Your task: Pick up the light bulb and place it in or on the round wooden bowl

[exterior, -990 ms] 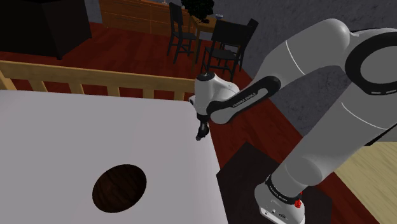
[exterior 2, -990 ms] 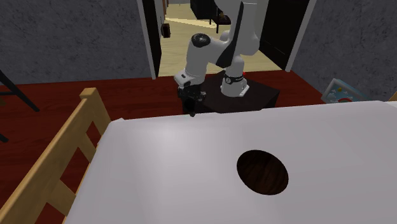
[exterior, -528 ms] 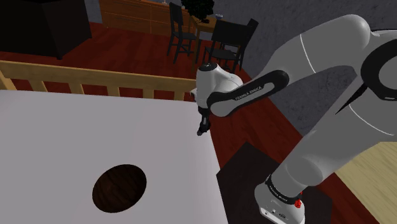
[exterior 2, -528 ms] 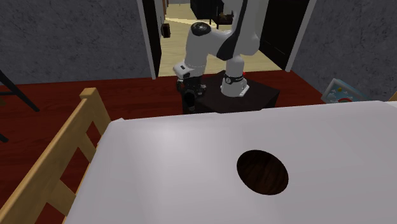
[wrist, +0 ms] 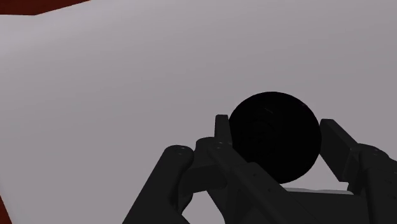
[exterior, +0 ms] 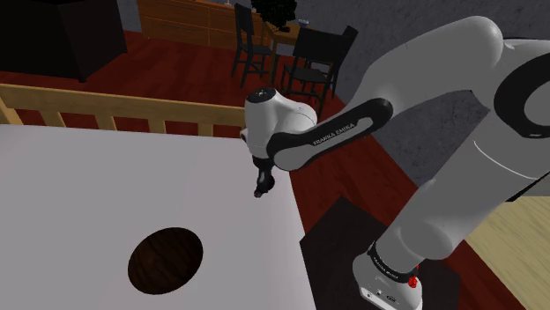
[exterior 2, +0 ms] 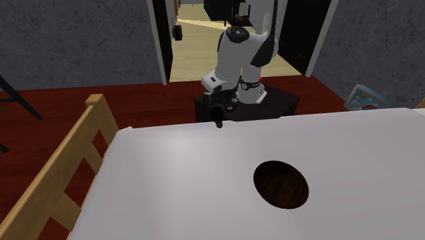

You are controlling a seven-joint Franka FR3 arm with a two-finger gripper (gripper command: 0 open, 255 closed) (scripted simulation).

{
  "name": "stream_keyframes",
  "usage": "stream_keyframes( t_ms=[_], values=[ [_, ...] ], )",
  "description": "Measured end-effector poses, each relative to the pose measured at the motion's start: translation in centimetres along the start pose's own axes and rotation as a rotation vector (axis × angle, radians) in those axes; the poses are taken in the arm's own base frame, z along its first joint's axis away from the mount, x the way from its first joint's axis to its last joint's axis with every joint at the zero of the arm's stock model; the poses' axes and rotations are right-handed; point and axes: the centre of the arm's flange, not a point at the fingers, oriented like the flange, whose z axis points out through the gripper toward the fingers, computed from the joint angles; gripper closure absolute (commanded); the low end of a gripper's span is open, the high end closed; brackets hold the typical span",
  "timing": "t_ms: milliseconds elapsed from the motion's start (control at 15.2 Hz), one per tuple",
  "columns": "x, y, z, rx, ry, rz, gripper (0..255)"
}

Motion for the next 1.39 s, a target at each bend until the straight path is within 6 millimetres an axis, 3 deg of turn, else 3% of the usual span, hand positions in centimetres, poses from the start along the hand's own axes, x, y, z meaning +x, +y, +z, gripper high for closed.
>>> stream_keyframes(
  t_ms=[1386],
  values=[
    [16.3,-20.2,-8.1,0.001,0.001,0.000,255]
  ],
)
